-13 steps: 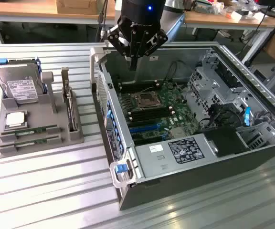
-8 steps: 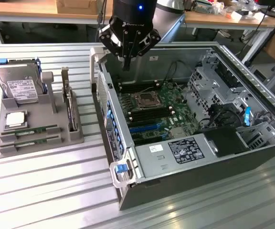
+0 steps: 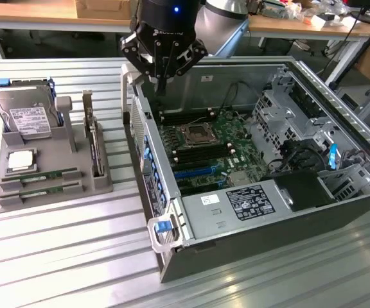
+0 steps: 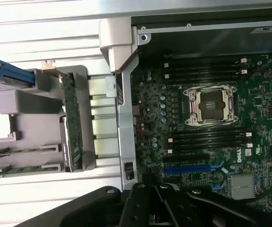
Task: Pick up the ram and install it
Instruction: 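Reach for the ram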
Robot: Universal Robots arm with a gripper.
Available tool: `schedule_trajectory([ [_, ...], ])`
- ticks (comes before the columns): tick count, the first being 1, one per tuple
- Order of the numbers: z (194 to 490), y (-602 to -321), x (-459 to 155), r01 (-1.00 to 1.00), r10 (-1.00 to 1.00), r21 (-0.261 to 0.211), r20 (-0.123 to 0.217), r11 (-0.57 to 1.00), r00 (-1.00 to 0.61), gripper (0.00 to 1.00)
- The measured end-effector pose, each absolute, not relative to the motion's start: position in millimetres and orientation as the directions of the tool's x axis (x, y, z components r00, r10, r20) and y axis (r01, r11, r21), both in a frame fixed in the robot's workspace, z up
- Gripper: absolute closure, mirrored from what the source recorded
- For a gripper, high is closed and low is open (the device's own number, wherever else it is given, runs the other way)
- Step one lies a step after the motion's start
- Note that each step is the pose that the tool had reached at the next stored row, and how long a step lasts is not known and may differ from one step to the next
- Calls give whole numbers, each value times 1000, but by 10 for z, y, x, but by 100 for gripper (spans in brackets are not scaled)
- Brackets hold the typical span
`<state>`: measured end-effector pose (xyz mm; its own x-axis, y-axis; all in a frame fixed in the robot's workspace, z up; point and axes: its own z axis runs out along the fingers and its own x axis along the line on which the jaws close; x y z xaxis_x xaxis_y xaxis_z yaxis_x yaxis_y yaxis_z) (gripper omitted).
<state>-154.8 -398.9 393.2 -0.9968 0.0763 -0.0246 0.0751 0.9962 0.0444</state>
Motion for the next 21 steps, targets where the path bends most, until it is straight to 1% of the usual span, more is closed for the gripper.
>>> schedule_trajectory([
  [21,3930,-3989,-1945,75,76,44,-25,996,-997,90],
])
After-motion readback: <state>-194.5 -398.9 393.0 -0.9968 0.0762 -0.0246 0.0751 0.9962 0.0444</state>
